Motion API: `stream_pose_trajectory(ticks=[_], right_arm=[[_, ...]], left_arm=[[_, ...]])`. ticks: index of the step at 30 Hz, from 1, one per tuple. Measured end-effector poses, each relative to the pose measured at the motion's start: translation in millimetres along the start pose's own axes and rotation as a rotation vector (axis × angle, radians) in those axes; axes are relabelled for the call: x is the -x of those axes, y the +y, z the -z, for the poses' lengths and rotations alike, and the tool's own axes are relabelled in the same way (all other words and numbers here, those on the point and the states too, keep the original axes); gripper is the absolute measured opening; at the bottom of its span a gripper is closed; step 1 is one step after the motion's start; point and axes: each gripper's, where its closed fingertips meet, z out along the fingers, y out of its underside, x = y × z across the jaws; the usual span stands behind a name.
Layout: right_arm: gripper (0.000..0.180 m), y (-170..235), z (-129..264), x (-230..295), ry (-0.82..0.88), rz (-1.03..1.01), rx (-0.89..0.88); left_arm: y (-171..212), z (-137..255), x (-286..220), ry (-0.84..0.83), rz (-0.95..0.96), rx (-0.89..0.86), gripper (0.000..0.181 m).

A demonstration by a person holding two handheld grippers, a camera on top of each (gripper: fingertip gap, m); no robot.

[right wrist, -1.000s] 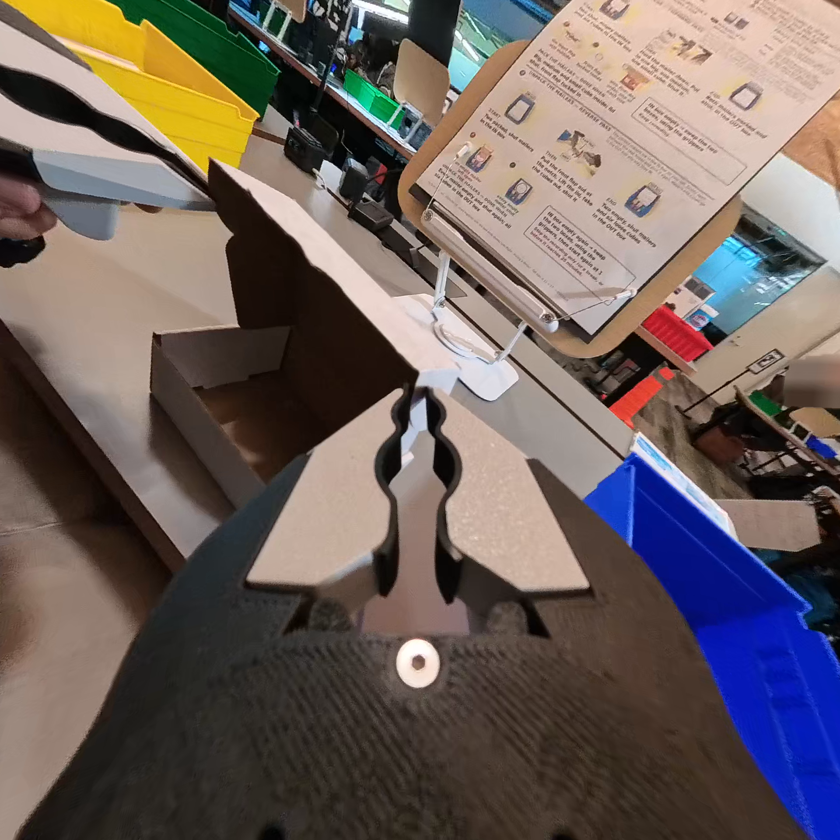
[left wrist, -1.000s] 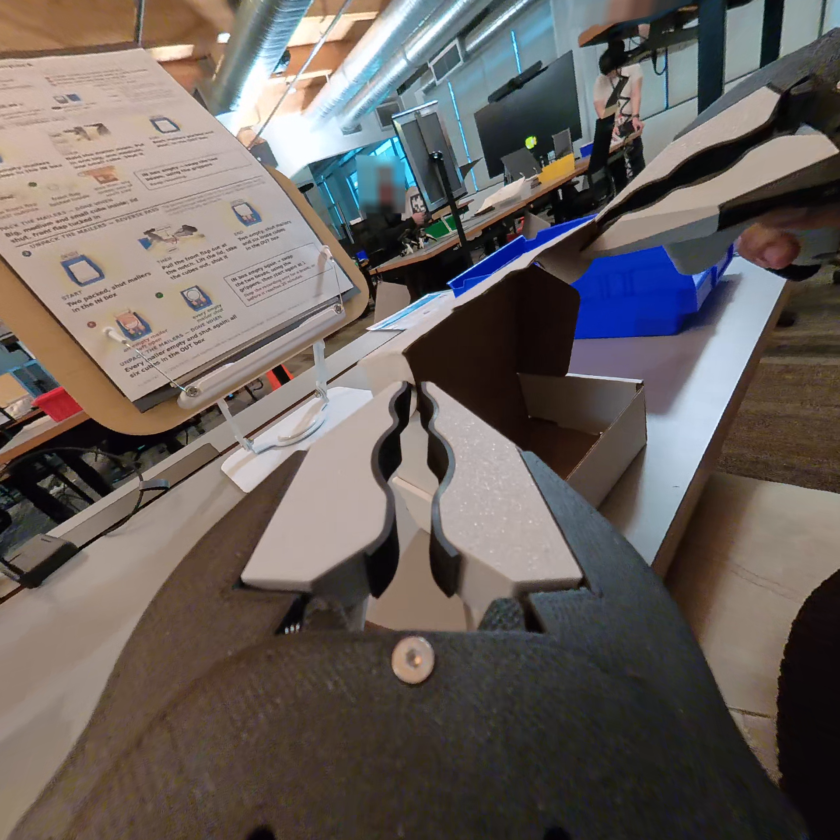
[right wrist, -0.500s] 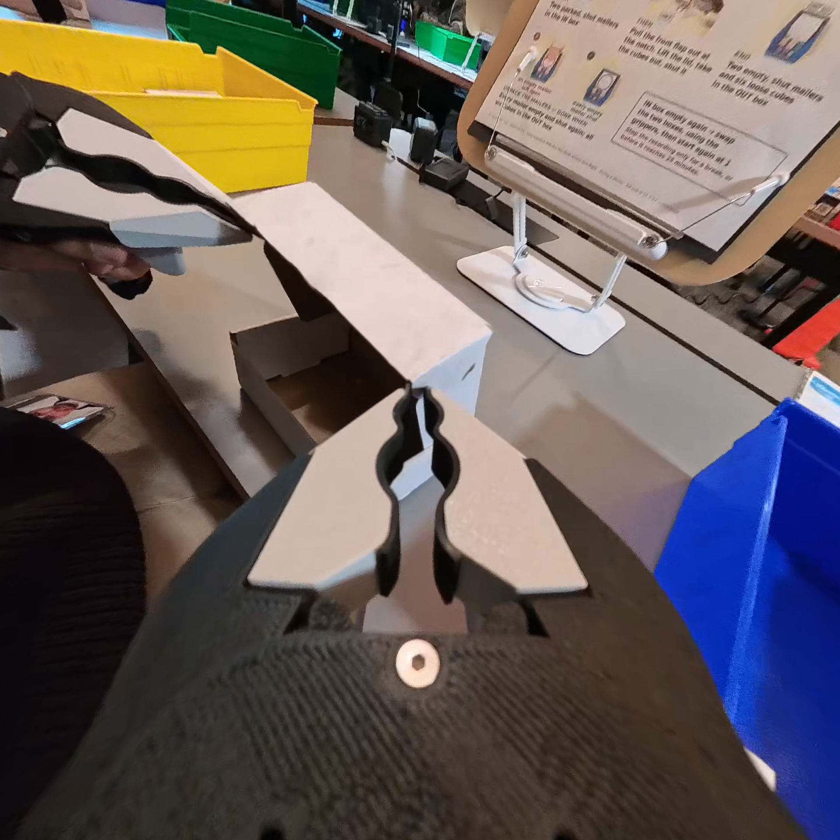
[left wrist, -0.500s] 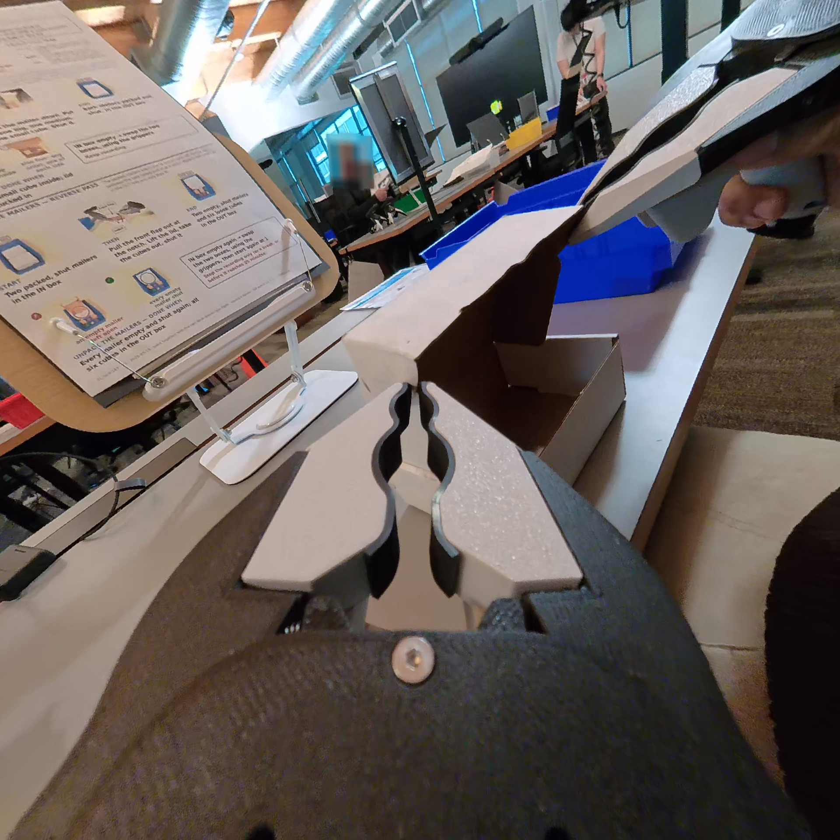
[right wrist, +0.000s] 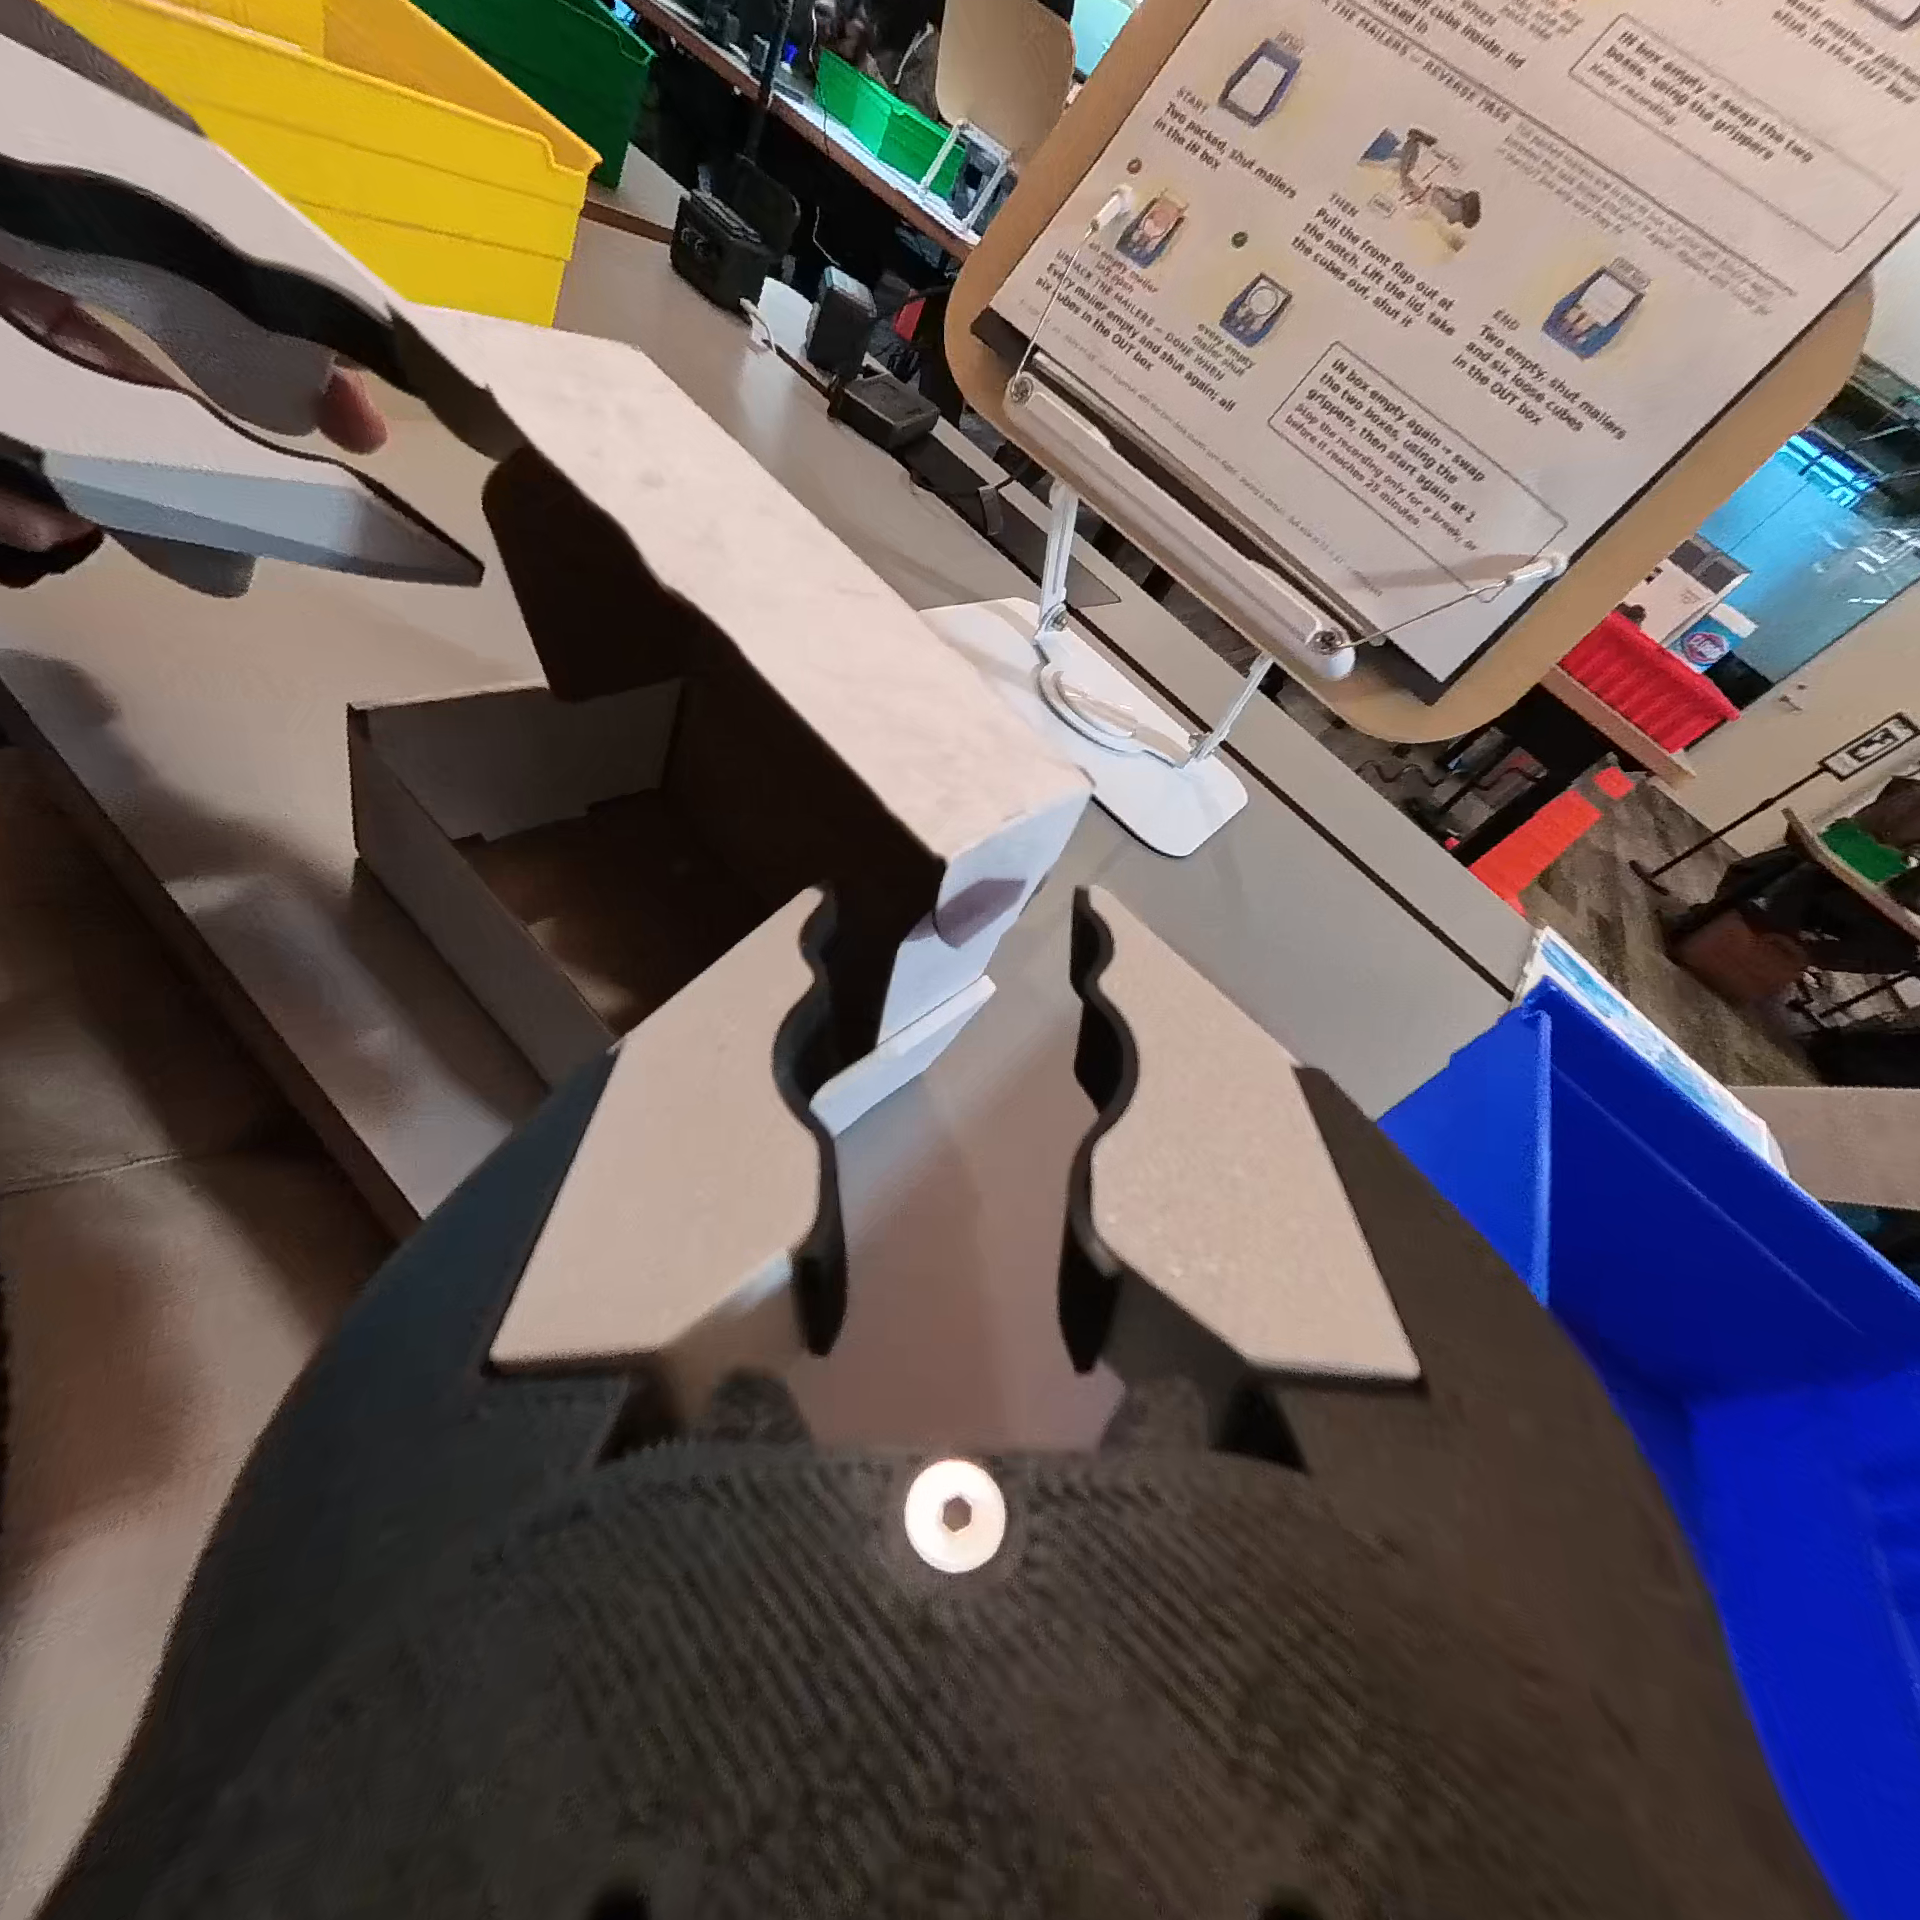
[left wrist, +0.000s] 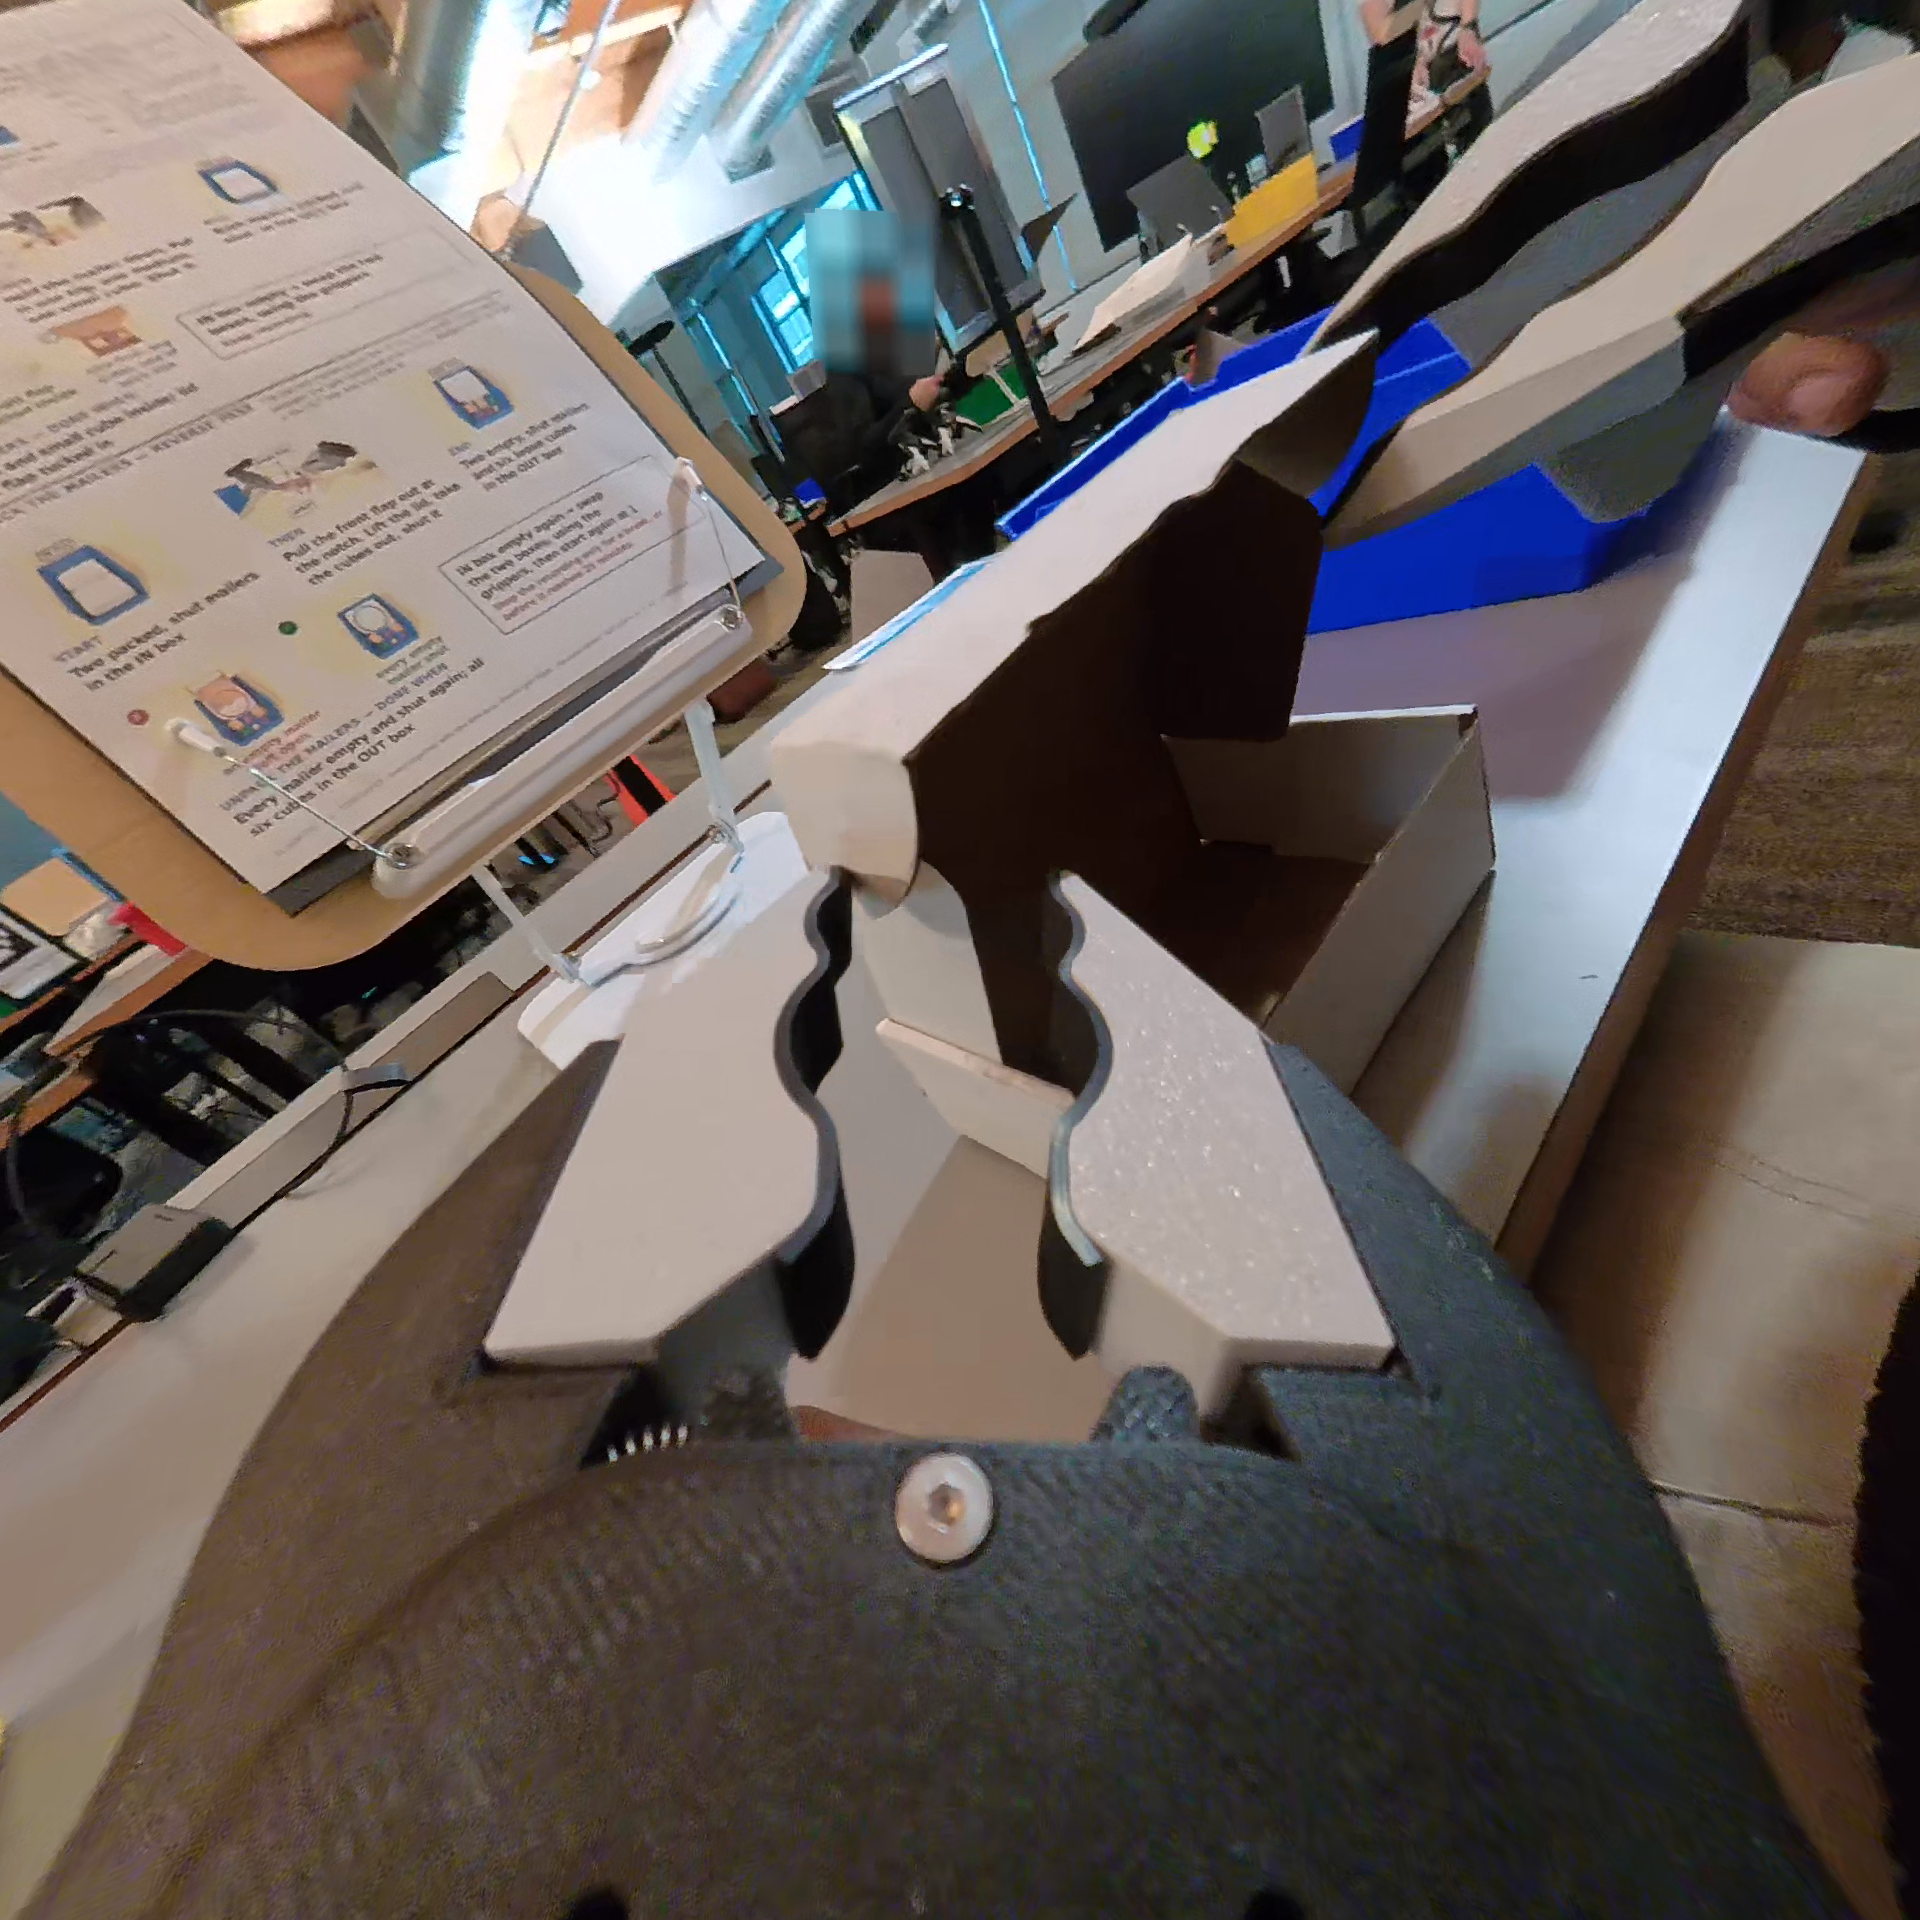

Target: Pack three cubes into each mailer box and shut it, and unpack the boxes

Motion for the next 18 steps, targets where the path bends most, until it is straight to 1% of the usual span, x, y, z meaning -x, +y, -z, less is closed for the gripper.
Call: stream_pose_trajectory(ticks=[2, 5, 7, 9, 12, 14, 16, 18], right_arm=[[0.041, -1, 0, 0, -0.002, -0.008, -0.008], [0.029, -6, 2, 0, -0.005, -0.018, -0.037], [0.029, -9, 3, -2, 0.015, -0.019, -0.052], [0.031, -11, 4, -5, 0.036, -0.016, -0.061], [0.03, -12, 5, -7, 0.065, 0.004, -0.065], [0.024, -14, 6, -7, 0.081, 0.031, -0.07], [0.012, -17, 8, -7, 0.1, 0.076, -0.078], [0.01, -18, 9, -7, 0.124, 0.13, -0.068]], left_arm=[[0, 0, -1, 0.007, 0.013, -0.002, 0.035], [-4, 1, -1, -0.001, 0.01, -0.019, 0.035], [-9, 2, 4, -0.036, -0.002, -0.037, 0.041], [-11, 2, 9, -0.078, -0.02, -0.04, 0.039], [-11, 1, 9, -0.092, -0.042, -0.034, 0.037], [-14, 1, 9, -0.107, -0.053, -0.043, 0.034], [-16, 1, 9, -0.119, -0.067, -0.047, 0.026], [-16, 2, 7, -0.12, -0.076, -0.048, 0.024]])
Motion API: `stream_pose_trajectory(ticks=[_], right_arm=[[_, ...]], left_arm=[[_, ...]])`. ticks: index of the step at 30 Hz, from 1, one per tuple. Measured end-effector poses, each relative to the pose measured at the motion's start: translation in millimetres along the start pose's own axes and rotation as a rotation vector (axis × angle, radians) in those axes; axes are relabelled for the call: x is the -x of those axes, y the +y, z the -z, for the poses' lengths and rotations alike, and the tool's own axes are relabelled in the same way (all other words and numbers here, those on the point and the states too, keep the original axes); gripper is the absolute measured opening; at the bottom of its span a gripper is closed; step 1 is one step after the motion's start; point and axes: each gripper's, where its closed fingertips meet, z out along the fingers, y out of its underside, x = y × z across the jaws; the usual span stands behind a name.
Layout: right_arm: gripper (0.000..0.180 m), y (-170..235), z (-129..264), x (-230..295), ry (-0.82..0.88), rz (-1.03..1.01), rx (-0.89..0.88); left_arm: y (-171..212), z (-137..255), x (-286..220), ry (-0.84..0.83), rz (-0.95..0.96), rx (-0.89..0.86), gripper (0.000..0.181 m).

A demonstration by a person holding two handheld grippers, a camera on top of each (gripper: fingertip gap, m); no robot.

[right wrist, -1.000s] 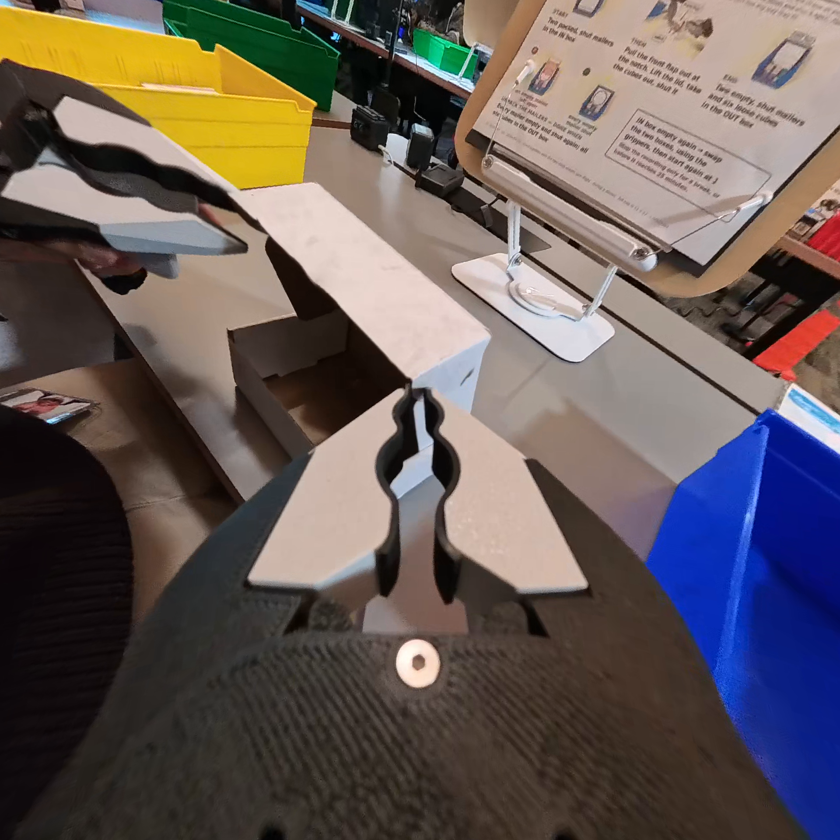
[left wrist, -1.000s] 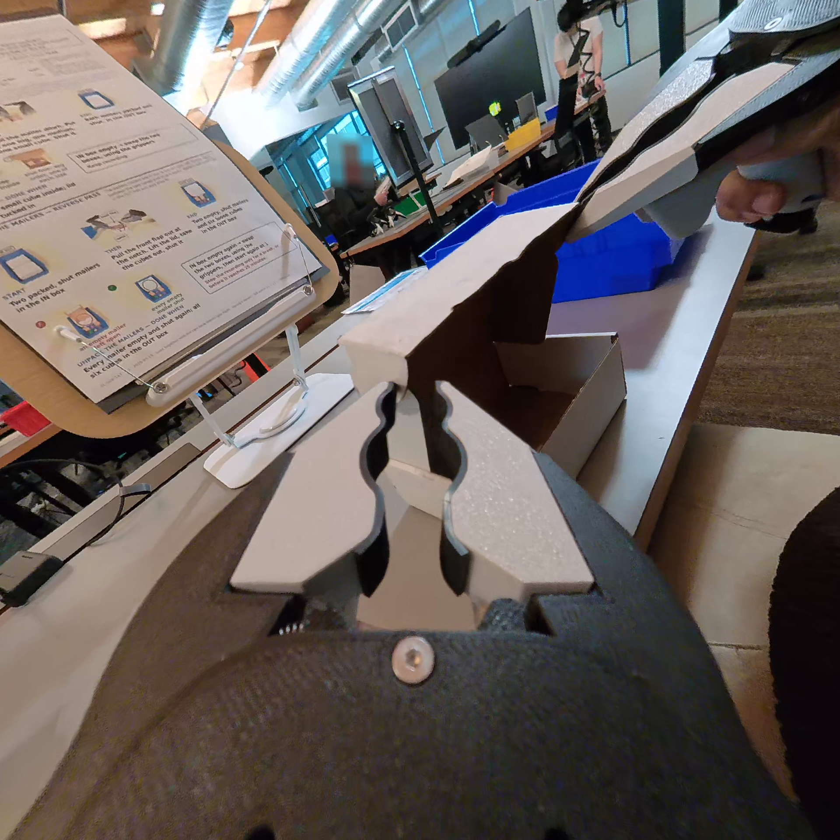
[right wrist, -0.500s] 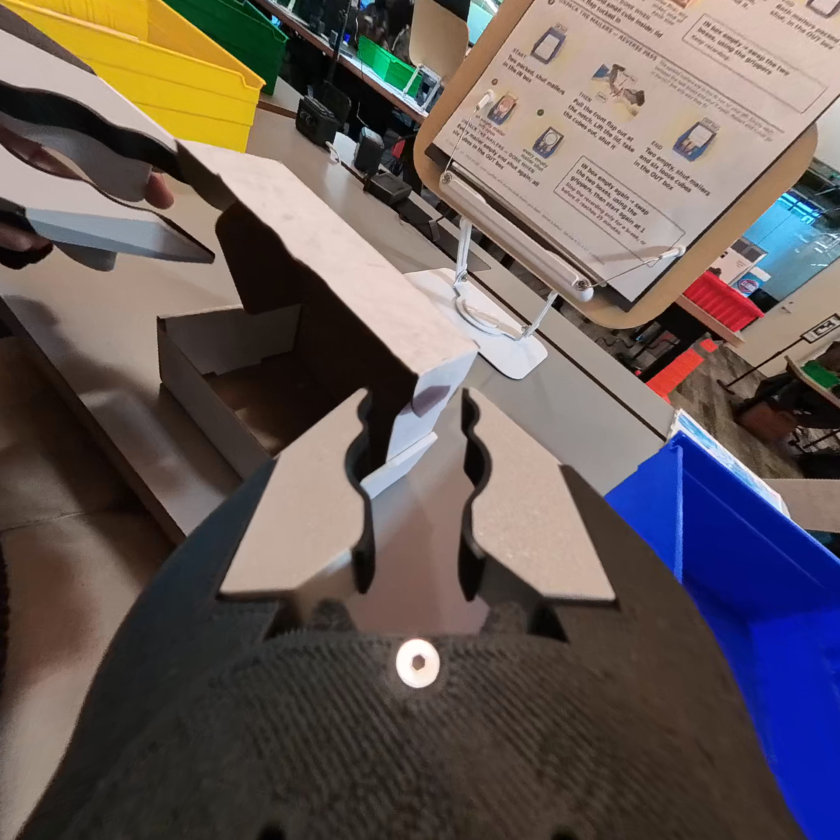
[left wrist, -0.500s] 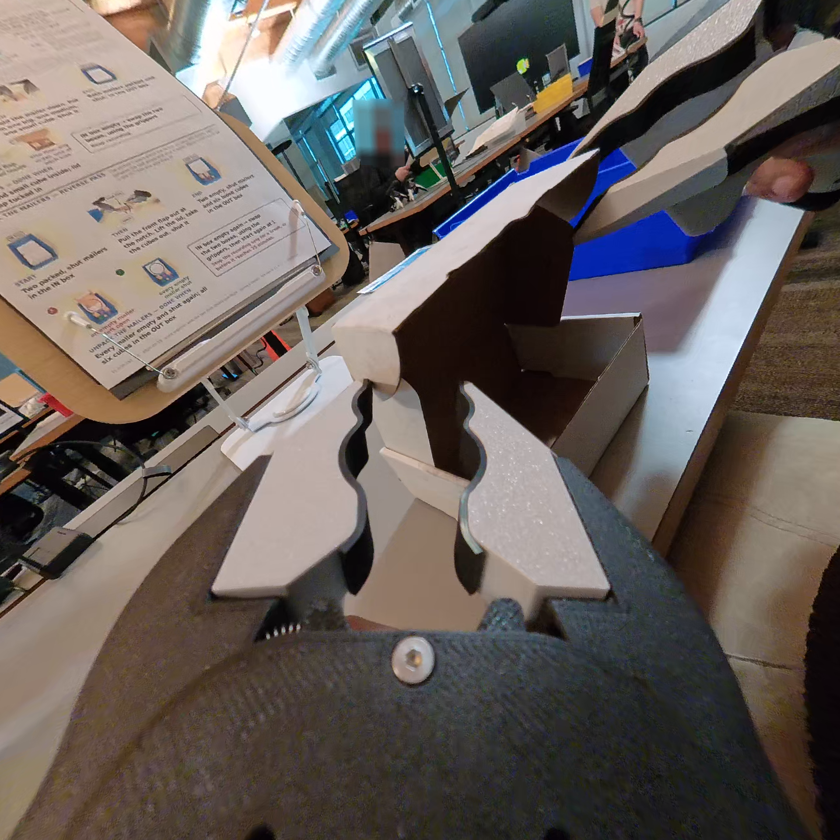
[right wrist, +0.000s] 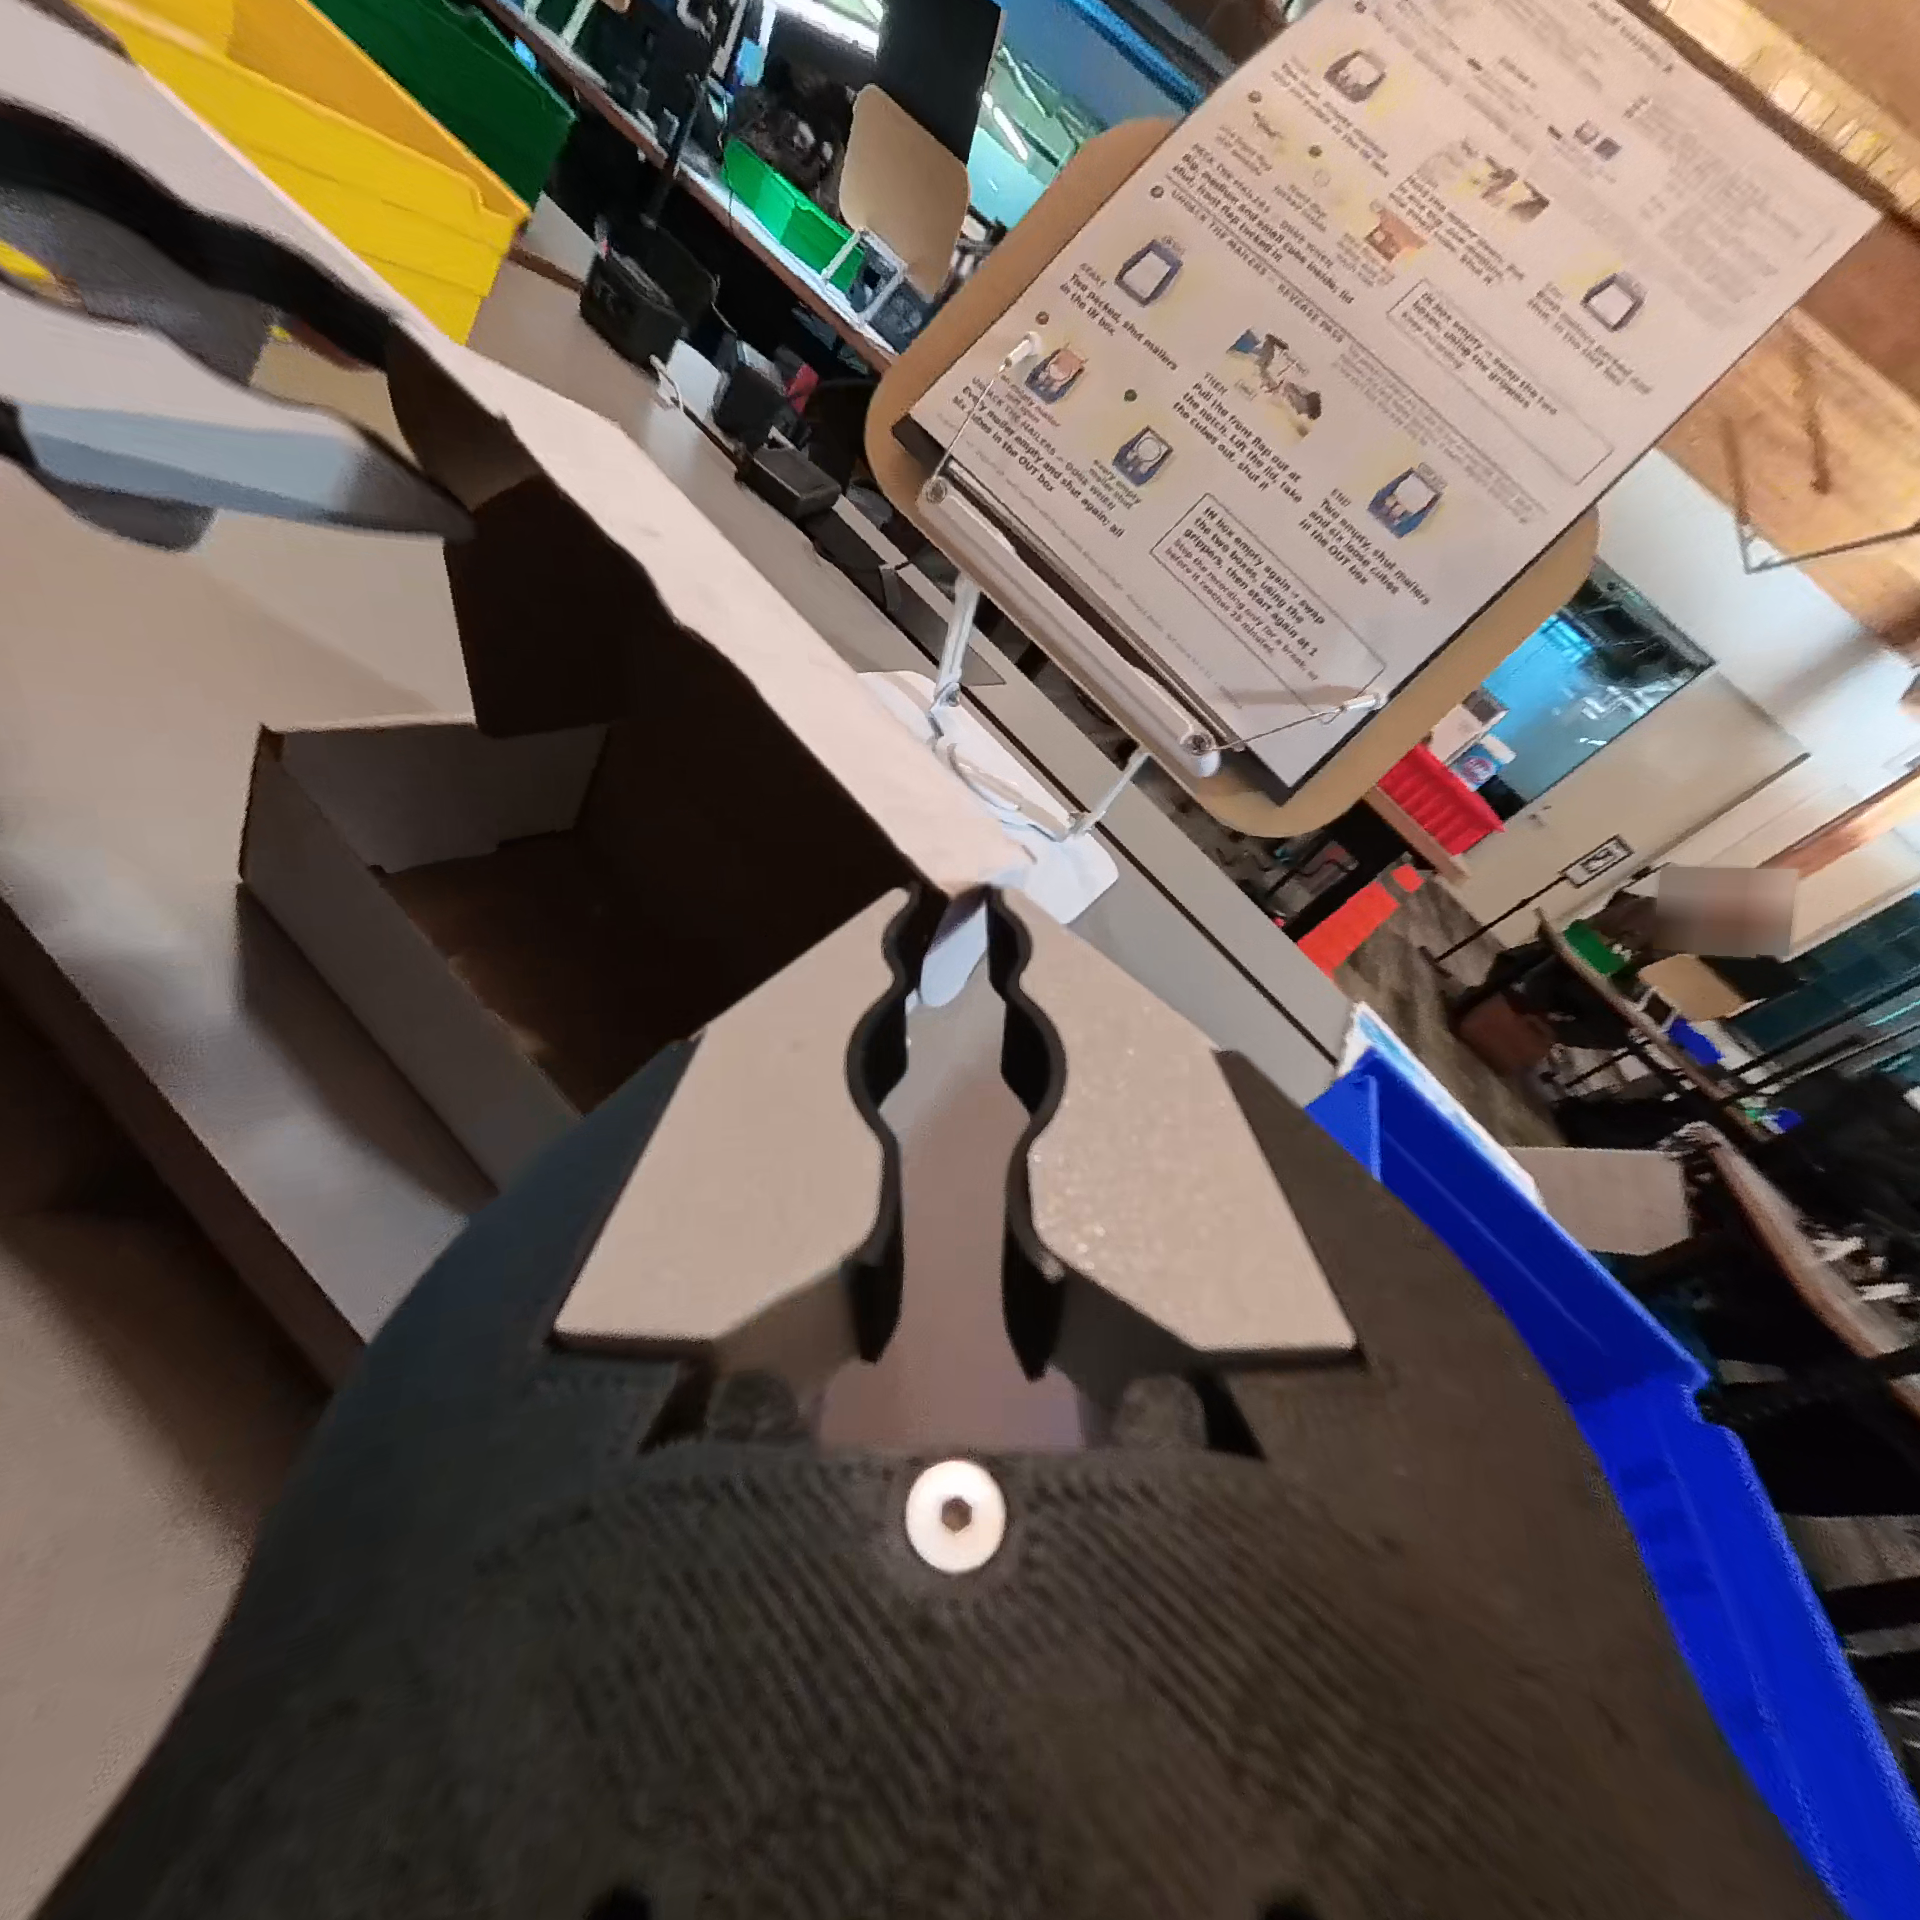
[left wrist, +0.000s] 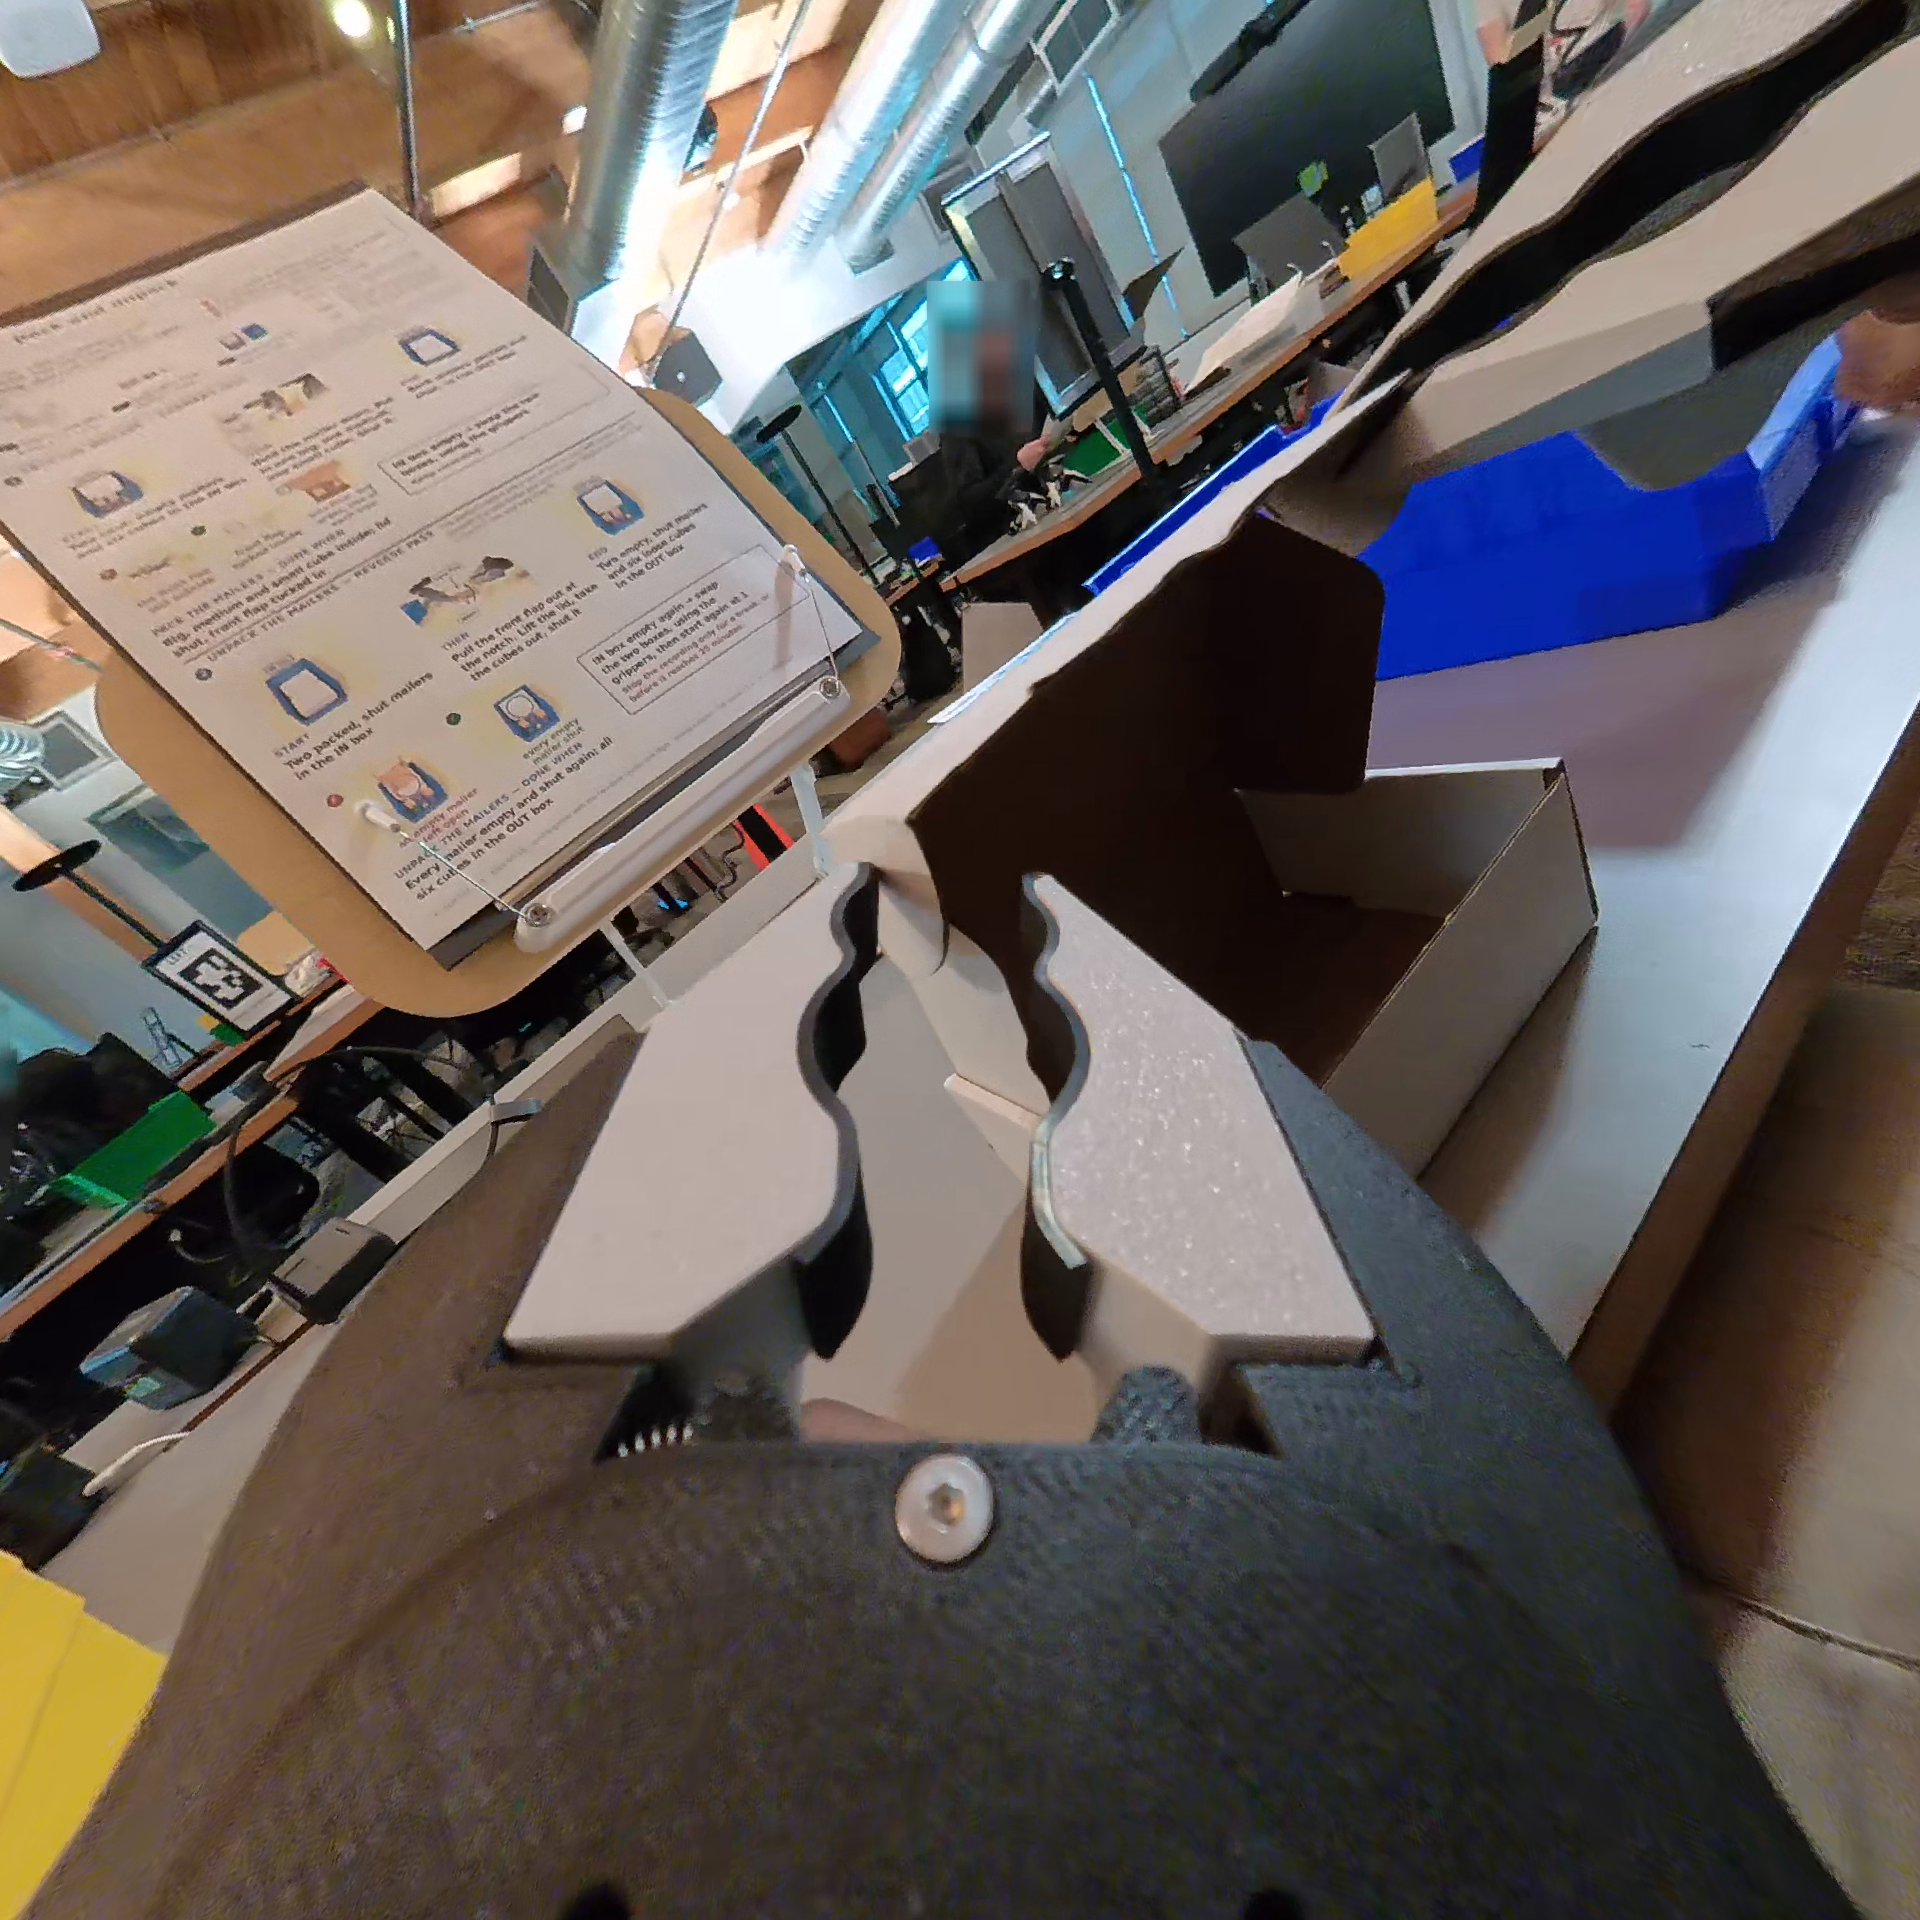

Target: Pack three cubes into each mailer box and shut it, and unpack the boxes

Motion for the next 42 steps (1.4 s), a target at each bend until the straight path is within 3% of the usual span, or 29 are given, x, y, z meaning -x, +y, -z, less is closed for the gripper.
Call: stream_pose_trajectory(ticks=[4, 11, 22, 30, 36, 42], right_arm=[[0.008, -1, 3, 2, -0.02, 0.038, 0.02], [0.003, -4, 10, 4, -0.147, -0.132, 0.034], [0.002, 3, 14, 3, -0.208, -0.238, 0.138], [0.002, 37, 9, 20, -0.308, -0.3, 0.313], [0.002, 44, 4, 27, -0.313, -0.3, 0.339], [0.002, 48, 4, 23, -0.303, -0.342, 0.332]], left_arm=[[0, 1, 6, -0.028, -0.01, -0.001, 0.013], [-4, 4, -4, 0.041, -0.008, -0.034, 0.032], [-10, 12, -21, 0.171, -0.013, -0.045, 0.026], [27, 6, -45, 0.275, -0.062, 0.144, 0.025], [42, 4, -47, 0.271, -0.072, 0.22, 0.027], [42, 8, -37, 0.196, 0.01, 0.306, 0.065]])
